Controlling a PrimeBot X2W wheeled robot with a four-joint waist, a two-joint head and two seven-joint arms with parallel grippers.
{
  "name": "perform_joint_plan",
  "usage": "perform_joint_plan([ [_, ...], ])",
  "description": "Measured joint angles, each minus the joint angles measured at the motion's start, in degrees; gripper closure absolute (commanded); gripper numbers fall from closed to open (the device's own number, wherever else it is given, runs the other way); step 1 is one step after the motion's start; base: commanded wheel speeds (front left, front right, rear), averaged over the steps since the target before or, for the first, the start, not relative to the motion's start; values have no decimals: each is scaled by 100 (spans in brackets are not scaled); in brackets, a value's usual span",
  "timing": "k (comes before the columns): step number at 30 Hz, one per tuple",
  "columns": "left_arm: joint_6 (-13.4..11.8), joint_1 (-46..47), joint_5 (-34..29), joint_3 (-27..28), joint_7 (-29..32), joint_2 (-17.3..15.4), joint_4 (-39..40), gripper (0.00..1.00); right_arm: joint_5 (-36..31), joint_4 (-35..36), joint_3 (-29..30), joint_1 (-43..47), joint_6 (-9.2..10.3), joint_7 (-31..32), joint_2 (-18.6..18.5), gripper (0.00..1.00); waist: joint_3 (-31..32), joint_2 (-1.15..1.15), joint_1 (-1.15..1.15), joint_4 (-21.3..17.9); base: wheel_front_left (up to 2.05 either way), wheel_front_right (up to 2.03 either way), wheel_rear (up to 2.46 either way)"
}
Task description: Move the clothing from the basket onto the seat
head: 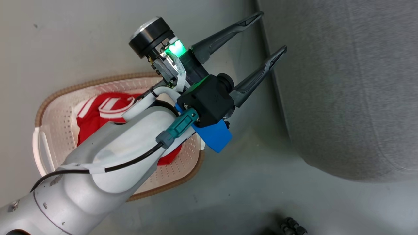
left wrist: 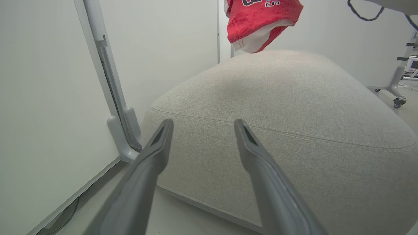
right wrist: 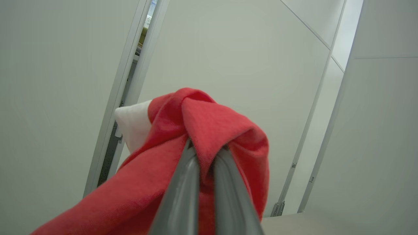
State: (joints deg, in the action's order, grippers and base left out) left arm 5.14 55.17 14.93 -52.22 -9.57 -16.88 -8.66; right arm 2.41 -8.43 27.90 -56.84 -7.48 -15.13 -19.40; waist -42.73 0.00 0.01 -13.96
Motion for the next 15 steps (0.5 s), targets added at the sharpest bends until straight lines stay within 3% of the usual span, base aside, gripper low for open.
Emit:
perform_joint_plan([
  [6, -9, 49, -36, -3, -27, -42, 74, 0, -148, -1056, 90, -66, -1, 1, -200, 100, -579, 0, 0, 185, 0, 0, 0],
  [15, -64, 54, -20, -30, -223, 64, -77, 0, -253, -2331, 255, 205, -1, 1, 18, 100, -702, 0, 0, 466, 0, 0, 0],
])
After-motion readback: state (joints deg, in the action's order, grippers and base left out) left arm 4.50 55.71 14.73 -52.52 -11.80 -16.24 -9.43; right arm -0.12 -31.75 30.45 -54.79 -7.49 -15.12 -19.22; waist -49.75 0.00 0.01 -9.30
